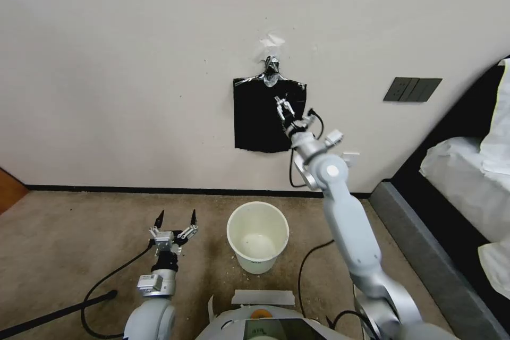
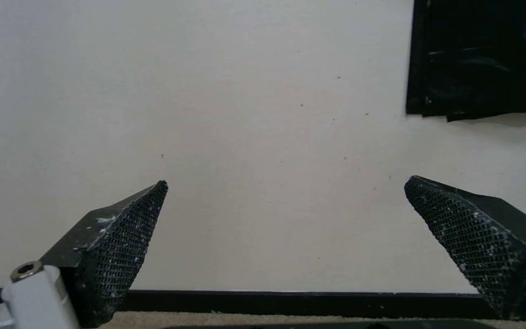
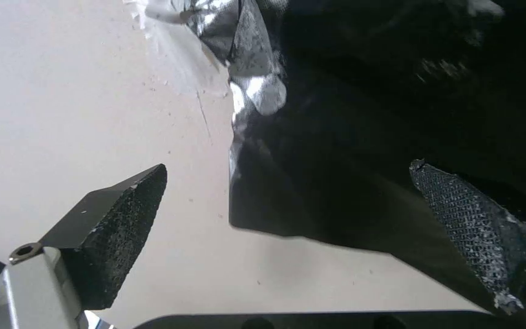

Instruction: Place a trash bag onto the trash bin.

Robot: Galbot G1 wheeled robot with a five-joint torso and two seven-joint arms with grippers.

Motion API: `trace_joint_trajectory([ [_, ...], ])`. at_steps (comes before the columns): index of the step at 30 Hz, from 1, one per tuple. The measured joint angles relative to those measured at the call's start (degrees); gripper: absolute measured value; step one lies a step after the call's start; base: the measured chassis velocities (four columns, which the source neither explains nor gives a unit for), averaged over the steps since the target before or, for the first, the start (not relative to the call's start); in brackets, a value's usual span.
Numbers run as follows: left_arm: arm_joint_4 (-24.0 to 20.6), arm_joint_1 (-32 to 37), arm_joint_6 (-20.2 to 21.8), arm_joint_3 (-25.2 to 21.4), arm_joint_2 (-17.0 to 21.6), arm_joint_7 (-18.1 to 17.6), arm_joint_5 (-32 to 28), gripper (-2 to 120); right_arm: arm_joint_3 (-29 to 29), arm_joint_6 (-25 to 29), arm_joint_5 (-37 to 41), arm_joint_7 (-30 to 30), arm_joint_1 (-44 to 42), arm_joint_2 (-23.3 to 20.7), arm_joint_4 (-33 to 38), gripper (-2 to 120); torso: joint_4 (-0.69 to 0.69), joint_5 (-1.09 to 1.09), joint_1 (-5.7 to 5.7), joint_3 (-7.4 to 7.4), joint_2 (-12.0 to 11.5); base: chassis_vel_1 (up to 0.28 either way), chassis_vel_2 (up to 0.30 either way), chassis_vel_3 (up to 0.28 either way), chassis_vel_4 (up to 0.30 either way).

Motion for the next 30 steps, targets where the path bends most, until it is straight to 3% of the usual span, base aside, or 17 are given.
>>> trace_joint_trajectory([
  [20, 1.50, -0.60, 0.20, -2.15, 0.98, 0.06, -3.21, 100, 0.78, -0.06, -5.05, -3.11, 8.64, 4.76, -7.52, 100, 0.01, 0.02, -0.01, 0.00, 0.00, 0.000, 0.000, 0.000, 0.000],
  [28, 0.73, -0.57, 0.29, -2.56, 1.37, 0.07, -3.74, 100, 0.82, -0.01, -5.63, -3.61, 9.23, 5.18, -8.46, 80, 0.01, 0.01, -0.01, -0.01, 0.00, 0.000, 0.000, 0.000, 0.000],
  [30, 0.62, -0.46, 0.32, -2.57, 1.36, 0.07, -3.77, 100, 0.97, 0.02, -5.63, -3.66, 9.38, 5.16, -8.77, 70, 0.01, 0.01, -0.01, 0.00, 0.01, 0.000, 0.000, 0.000, 0.000],
])
